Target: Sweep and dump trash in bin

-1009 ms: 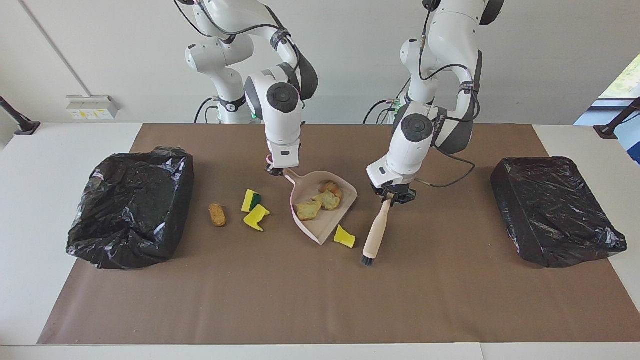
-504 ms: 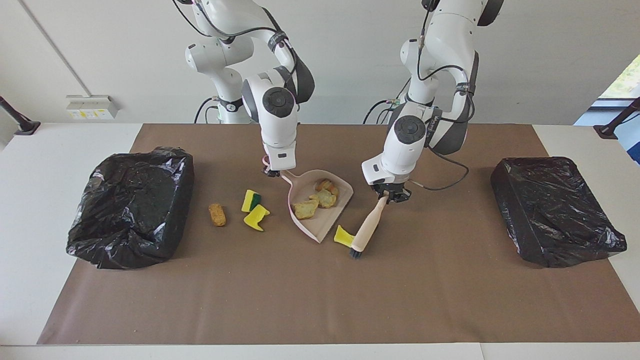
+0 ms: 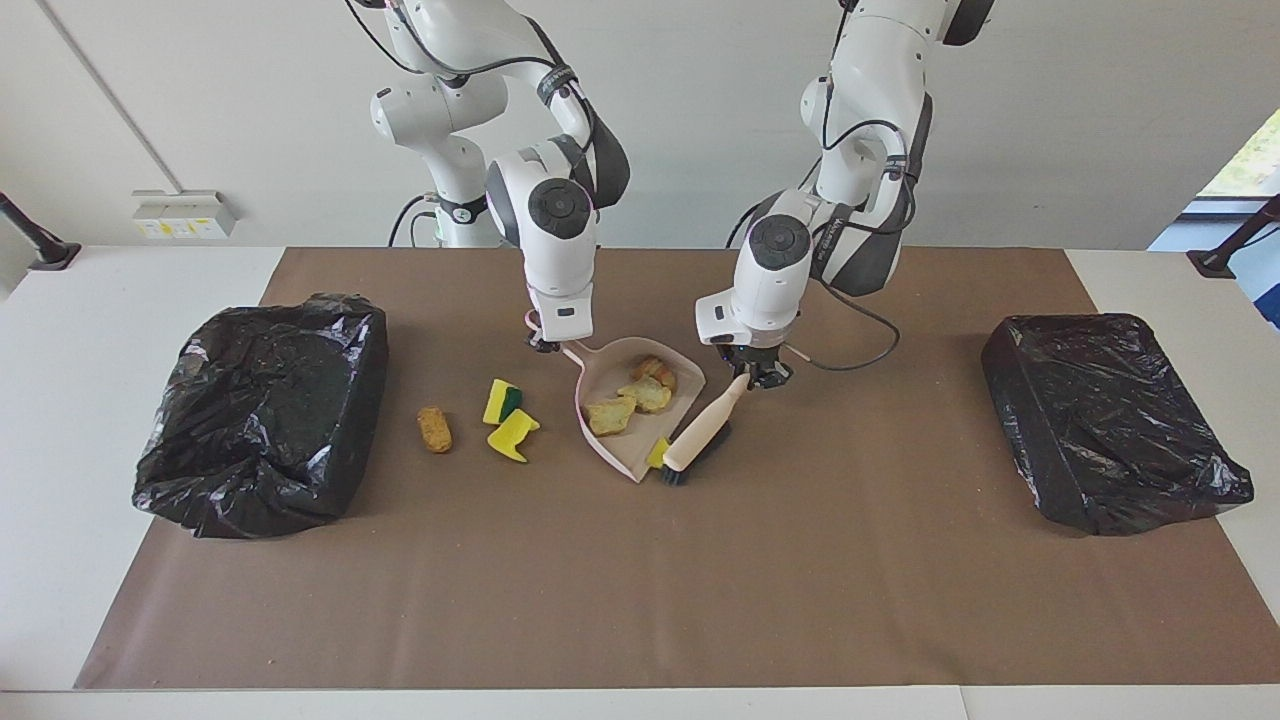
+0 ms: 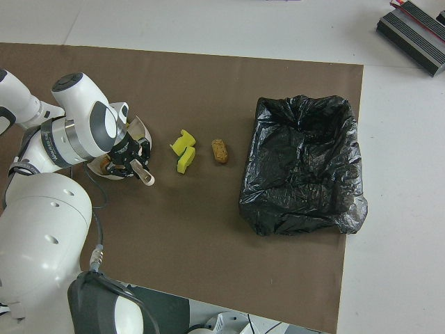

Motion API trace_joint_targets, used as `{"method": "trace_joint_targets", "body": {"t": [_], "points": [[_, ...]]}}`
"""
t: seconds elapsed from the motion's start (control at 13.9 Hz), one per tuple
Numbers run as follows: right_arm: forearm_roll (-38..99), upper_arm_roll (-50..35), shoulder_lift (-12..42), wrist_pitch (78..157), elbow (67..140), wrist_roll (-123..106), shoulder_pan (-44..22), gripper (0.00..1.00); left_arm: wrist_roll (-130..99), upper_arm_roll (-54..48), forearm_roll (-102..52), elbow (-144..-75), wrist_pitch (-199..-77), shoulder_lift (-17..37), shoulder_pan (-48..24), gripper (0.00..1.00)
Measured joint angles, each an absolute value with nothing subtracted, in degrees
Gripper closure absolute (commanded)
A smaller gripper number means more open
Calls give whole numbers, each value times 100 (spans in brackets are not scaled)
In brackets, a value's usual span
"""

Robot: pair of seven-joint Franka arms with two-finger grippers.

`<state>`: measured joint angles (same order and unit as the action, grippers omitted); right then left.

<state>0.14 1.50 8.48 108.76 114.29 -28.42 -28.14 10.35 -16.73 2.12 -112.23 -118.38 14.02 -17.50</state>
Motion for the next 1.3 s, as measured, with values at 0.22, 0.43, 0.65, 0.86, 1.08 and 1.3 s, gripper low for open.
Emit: {"method": "trace_joint_targets", "body": {"t": [0.22,0.43,0.65,0.86,1.08,1.3], "points": [[32,140,837,10889,11469,-2612,-2838,100,1036,-1686,-171,-11228,-11531,1212,-1836,100],[202,136,813,10888,11481,-2310,-2921,100,991,-1745,-734,-11241,-11456,1068,-1986,100],[225,132,796,10861,11477,-2075,-2980,100,942,-1755,-923,-11242,-11397,919,-2056,100],[246,132,794,10861,11473,-2070,-2980,100,933,-1700,-950,-11199,-11039,613,-2030,100],[264,132,794,10861,11473,-2067,-2980,100,929,-1646,-954,-11182,-10591,289,-1842,100],[262,133,788,10861,11456,-2067,-2977,100,674,-1627,-955,-11219,-10016,95,-1745,100]]}}
